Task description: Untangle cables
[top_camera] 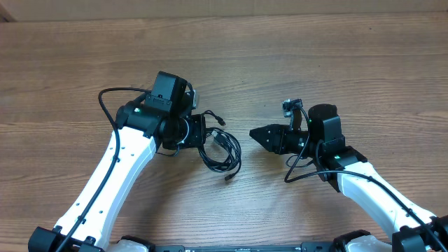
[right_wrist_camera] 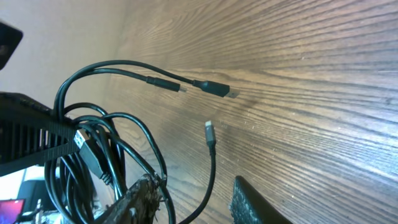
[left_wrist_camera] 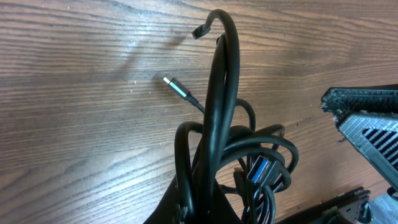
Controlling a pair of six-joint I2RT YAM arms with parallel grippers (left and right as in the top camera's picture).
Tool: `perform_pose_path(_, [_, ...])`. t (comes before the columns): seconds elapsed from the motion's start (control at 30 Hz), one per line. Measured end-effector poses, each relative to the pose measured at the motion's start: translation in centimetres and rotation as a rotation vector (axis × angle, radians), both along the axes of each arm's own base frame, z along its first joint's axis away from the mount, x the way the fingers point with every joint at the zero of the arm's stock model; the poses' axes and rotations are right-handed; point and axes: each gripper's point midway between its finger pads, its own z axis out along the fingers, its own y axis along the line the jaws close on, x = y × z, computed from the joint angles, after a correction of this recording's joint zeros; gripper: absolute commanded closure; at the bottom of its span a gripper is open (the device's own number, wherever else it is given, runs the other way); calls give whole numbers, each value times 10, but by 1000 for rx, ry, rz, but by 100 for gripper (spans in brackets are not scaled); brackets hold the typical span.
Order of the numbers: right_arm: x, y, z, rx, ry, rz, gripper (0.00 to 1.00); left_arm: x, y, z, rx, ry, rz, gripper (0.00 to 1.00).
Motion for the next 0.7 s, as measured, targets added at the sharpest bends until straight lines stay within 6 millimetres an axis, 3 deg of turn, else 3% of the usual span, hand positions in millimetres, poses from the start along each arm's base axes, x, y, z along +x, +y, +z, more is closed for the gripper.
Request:
perform_pose_path(0.2, [1, 9, 13, 23, -80, 46, 54, 2, 0, 0, -2, -5, 4, 96])
perform_pose_path(0.4, [-20, 37, 25, 4, -189, 165, 45, 3, 1, 0, -15, 31, 103, 96])
perform_pose_path(0.63, [-34, 54, 27, -147, -321, 185, 44, 5, 5, -1, -19, 74, 233, 96])
perform_pose_path(0.7, [-36, 60, 28, -213, -387, 180, 39, 5, 6, -1, -19, 78, 248, 96])
